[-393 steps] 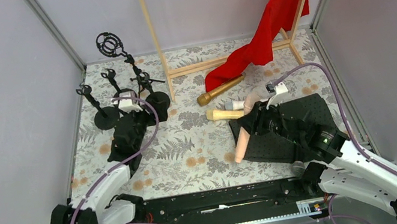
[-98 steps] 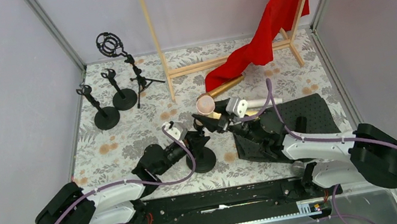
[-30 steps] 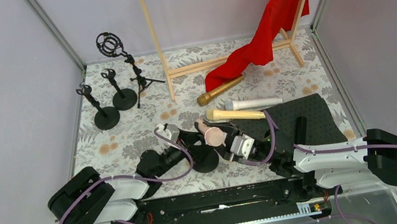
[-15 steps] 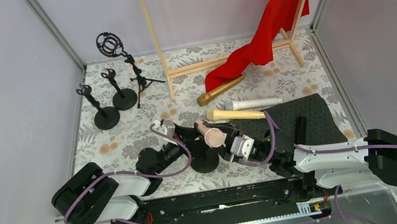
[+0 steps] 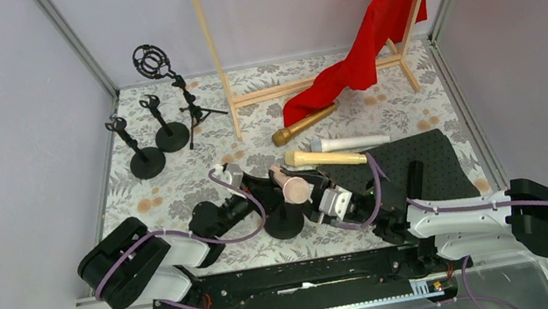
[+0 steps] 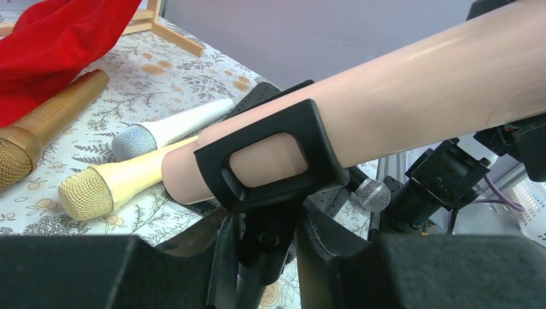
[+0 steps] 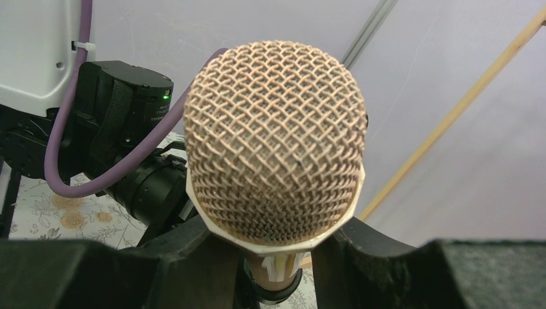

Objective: Attach the microphones to the stand

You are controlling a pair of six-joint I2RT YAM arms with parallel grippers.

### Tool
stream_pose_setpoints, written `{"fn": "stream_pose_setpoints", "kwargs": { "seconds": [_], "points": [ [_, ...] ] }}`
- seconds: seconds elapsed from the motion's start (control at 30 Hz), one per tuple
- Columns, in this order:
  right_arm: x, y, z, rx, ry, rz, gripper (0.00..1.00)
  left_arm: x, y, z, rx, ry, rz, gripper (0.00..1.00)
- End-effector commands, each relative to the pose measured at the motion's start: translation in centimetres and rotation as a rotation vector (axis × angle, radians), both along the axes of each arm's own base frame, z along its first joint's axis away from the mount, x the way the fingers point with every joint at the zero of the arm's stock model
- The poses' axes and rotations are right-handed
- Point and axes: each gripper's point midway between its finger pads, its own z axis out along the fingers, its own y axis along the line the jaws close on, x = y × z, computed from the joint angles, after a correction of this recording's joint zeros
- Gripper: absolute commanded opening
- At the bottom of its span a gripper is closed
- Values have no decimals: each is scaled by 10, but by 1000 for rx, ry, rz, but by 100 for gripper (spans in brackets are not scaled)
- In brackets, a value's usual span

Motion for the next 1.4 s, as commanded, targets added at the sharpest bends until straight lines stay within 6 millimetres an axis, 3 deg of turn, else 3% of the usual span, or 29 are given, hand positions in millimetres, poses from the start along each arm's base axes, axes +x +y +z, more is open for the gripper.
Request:
{"fn": "stream_pose_setpoints", "kwargs": {
  "seconds": [0.0,0.13,0.57,0.93,1.37],
  "points": [
    [12,-2,-79,-246,117,-54,0,-21,-9,39,-117,-75,-119,0],
    [16,-1,-85,-259,149,-71,0,-25,-10,38,-105,-92,-136,0],
    [43,4,-133,-424,183,-202,0,-33,-7,36,-90,-124,-160,0],
    [51,2,-170,-446,220,-237,0,-36,0,40,-101,-144,-140,0],
    [72,-8,-189,-566,183,-287,0,-45,13,47,-129,-160,-127,0]
  ]
}}
